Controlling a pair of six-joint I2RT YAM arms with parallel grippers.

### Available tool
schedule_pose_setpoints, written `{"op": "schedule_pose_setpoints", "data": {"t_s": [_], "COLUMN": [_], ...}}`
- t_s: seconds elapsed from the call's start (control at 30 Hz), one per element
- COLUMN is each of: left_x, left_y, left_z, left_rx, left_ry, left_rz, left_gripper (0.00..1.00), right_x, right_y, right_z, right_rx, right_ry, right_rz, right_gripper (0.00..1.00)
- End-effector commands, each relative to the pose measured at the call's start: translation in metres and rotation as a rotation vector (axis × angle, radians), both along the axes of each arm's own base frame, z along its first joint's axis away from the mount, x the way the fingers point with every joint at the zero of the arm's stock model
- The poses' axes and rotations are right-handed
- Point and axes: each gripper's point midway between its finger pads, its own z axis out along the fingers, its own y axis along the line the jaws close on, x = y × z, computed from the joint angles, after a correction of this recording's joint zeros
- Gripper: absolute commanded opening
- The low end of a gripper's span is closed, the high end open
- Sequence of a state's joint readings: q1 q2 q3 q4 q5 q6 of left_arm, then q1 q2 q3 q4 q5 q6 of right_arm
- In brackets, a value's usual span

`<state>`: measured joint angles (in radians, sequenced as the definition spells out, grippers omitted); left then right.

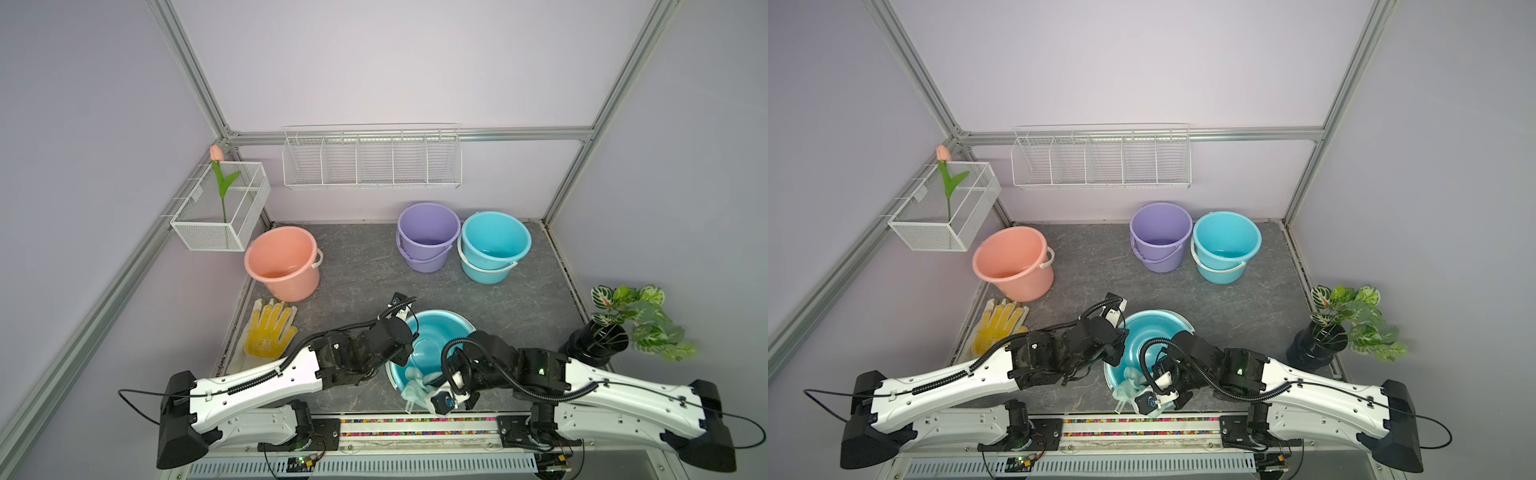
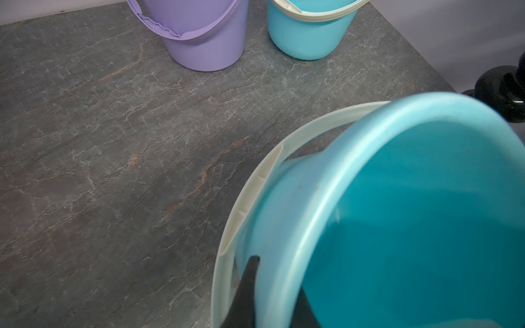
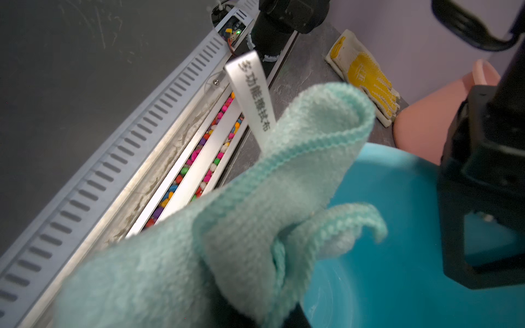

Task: Wipe the inside of the bucket with a cloth
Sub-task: Wipe the dirt from the inside of the bucket.

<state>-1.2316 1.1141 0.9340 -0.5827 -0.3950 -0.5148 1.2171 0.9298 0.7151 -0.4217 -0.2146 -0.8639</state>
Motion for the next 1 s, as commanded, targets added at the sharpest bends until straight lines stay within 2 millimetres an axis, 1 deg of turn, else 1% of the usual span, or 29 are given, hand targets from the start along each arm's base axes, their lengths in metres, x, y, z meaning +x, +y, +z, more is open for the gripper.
{"op": "schedule_pose_setpoints", "data": {"t_s": [0.0, 0.1, 0.17, 0.27, 0.47, 0.6, 0.77, 0.9, 0.97], "left_x": [0.007, 0.007, 0.006, 0.007, 0.006, 0.006, 0.006, 0.007, 0.007], "left_y": [-0.011, -0.012, -0.012, -0.012, -0.014, -0.014, -0.013, -0.012, -0.012], "left_z": [0.024, 0.023, 0.023, 0.023, 0.022, 0.022, 0.022, 0.022, 0.022], "left_rx": [-0.101, -0.100, -0.097, -0.096, -0.093, -0.094, -0.089, -0.089, -0.088], "left_ry": [-0.024, -0.021, -0.022, -0.024, -0.019, -0.019, -0.021, -0.023, -0.025], "left_rz": [0.033, 0.027, 0.025, 0.023, 0.017, 0.018, 0.019, 0.023, 0.024], "left_gripper": [0.00, 0.00, 0.00, 0.00, 0.00, 0.00, 0.00, 0.00, 0.00], "right_x": [0.006, 0.029, 0.043, 0.057, 0.097, 0.115, 0.133, 0.137, 0.135], "right_y": [0.034, 0.046, 0.049, 0.047, 0.034, 0.028, 0.011, -0.014, -0.029], "right_z": [0.022, 0.028, 0.030, 0.033, 0.054, 0.061, 0.061, 0.059, 0.053], "right_rx": [0.174, 0.215, 0.228, 0.238, 0.244, 0.208, 0.098, -0.025, -0.087], "right_ry": [0.039, -0.028, -0.092, -0.185, -0.268, -0.326, -0.415, -0.471, -0.480], "right_rz": [-0.038, -0.133, -0.178, -0.192, -0.252, -0.261, -0.301, -0.337, -0.348], "right_gripper": [0.07, 0.07, 0.07, 0.07, 0.07, 0.07, 0.07, 0.07, 0.07]}}
